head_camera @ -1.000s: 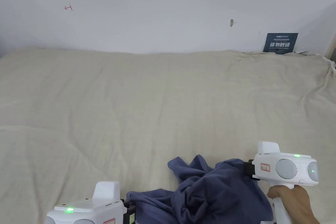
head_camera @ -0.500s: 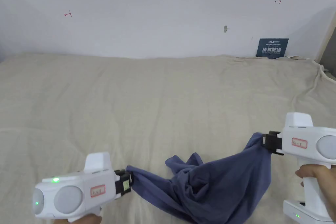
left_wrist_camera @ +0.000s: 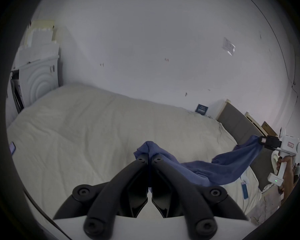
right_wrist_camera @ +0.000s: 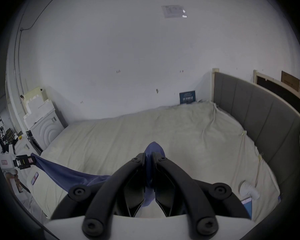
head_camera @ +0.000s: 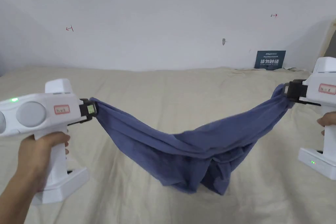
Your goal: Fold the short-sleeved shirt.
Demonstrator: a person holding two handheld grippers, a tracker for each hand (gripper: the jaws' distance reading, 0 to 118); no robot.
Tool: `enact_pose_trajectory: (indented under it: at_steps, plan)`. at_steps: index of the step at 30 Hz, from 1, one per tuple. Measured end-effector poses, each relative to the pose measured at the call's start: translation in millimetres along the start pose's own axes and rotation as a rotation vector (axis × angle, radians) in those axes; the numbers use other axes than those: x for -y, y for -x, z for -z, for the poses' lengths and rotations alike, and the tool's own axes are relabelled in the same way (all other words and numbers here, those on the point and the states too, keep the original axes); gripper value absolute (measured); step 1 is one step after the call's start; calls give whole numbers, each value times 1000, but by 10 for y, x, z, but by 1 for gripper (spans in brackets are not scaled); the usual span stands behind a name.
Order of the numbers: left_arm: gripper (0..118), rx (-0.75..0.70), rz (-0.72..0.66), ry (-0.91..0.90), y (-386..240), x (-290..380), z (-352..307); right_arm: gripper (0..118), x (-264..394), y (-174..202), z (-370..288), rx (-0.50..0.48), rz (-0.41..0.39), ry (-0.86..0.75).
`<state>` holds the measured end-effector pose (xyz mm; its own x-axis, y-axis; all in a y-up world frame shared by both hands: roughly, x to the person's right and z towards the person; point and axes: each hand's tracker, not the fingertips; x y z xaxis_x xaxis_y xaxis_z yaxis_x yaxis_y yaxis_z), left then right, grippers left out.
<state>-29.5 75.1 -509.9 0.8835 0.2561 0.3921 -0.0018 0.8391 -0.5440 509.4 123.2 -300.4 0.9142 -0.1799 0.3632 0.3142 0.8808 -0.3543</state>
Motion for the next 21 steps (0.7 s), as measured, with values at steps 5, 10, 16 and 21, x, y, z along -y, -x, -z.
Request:
enact_pose_trajectory:
  at_steps: [5,10,16,21]
  plan:
    - [0,-40,-41,-61,129,-603,2,6,-533,-66,121,29,15,-52]
    - [0,-61,-77,-126,167,-1236,46,6,-1031,-25,265,39,13,-95]
    - [0,-112,-28,-174,125,-1742,178,6,-1470,89,409,48,-5,-142]
    - [0,-119,-18,-167,147,-1678,334,6,-1443,119,581,77,-28,-141]
